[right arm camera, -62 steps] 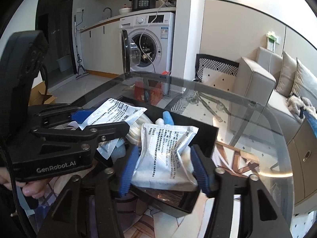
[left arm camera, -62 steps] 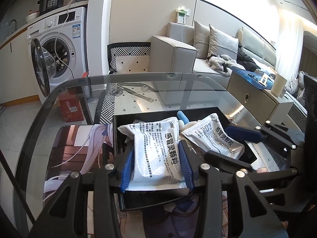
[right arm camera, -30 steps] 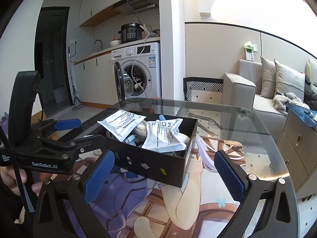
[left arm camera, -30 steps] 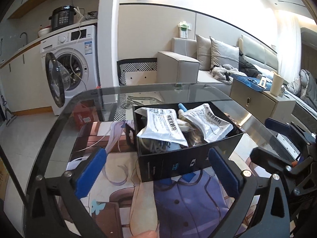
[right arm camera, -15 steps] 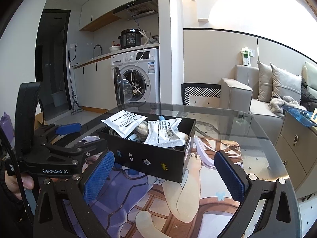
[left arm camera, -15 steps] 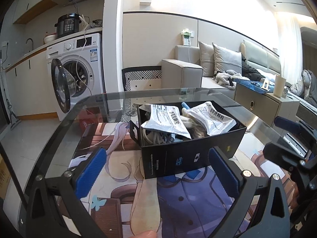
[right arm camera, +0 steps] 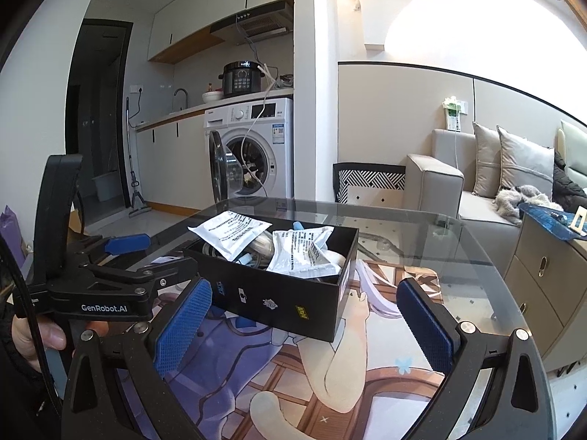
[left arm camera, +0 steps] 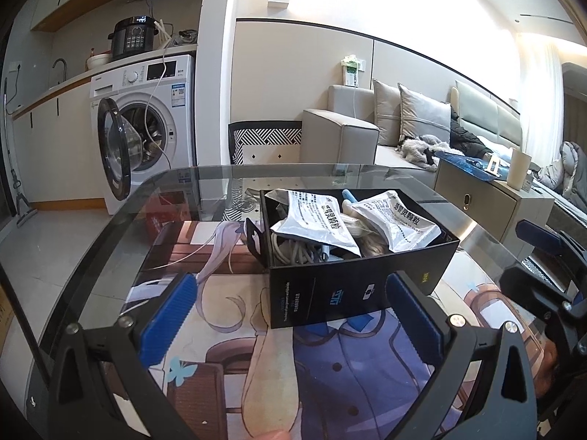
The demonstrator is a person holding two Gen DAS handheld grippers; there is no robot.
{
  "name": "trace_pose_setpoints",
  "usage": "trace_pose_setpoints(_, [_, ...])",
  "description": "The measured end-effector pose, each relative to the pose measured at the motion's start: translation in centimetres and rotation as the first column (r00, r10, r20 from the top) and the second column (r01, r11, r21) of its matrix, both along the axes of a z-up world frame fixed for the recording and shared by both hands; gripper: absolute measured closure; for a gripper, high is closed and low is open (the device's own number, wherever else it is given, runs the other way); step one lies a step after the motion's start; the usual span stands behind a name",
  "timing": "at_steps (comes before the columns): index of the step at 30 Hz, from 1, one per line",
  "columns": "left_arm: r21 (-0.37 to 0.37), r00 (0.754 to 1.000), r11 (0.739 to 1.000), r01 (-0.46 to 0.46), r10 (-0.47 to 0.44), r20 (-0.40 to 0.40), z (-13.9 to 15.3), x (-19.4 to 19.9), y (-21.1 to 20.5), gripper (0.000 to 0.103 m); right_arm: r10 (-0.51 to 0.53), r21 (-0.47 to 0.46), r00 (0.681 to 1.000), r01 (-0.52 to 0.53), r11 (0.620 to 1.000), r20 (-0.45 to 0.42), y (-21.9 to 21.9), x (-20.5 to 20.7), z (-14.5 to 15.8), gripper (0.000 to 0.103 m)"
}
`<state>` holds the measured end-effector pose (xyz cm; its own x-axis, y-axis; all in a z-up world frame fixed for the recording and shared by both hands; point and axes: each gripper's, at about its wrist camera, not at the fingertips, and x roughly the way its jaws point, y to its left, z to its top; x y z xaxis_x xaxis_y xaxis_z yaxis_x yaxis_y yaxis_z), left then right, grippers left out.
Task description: Organize soft objects
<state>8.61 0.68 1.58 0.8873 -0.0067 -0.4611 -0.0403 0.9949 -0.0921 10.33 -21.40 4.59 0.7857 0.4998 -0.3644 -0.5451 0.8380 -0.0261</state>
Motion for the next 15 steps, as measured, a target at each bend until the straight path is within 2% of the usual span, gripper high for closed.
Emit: trace_pose_setpoints(15, [0.013,1.0,1.0,-0.008,0.008,0.017,0.15,-0.3,-0.43,0.0,0.002,-0.003,1.0,-0.002,1.0,0.007,0.11,-0.05,0.02,0.0])
